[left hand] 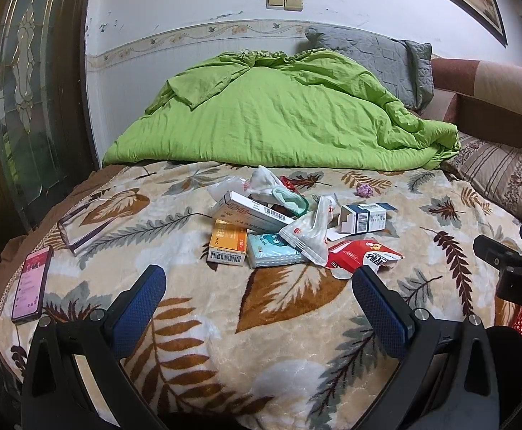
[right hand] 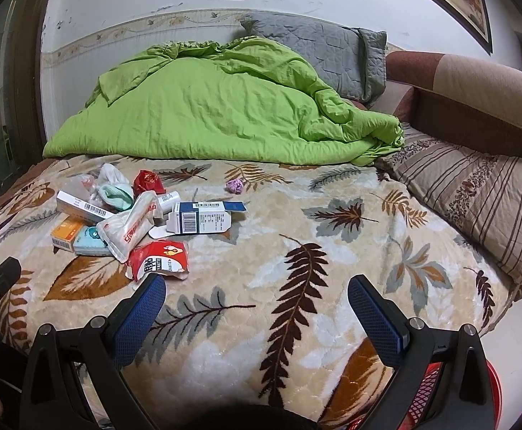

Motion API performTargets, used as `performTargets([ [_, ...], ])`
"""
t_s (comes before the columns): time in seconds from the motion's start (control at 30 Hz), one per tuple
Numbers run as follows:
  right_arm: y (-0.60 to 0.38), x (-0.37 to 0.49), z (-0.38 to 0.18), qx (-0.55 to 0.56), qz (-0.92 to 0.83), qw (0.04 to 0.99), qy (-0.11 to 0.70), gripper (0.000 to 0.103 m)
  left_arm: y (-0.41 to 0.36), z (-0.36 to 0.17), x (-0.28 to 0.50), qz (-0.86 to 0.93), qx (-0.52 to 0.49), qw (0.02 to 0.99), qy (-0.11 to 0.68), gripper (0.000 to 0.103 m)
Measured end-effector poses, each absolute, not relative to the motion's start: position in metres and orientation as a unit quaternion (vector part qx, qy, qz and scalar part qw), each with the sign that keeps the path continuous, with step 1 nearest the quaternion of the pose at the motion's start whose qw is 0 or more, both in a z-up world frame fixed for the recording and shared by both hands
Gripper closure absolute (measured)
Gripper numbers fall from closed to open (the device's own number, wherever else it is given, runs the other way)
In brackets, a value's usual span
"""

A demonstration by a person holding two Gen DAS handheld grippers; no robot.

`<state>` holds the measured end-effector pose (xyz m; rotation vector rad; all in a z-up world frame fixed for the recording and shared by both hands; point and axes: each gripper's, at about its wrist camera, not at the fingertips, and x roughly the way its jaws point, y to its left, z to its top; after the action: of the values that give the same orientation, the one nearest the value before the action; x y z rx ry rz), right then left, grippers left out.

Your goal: Collect trash

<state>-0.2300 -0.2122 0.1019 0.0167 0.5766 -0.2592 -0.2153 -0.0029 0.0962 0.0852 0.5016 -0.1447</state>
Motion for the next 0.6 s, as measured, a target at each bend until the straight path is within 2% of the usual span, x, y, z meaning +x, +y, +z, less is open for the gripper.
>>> performTargets([
  [0.3,-0.211,-0.228,0.1,0.01,-0.121,0.95,0.288,0.0,0.0,0.095,-0.214,-0.072,0.036,0.964,0.253,0.0],
  [0.6,-0.213,-0.224,0.098,0.02,-0.102,0.948,0.3,0.0,0.012,0.086,-0.2,-0.069,-0.006,0.952,0.298,0.0],
])
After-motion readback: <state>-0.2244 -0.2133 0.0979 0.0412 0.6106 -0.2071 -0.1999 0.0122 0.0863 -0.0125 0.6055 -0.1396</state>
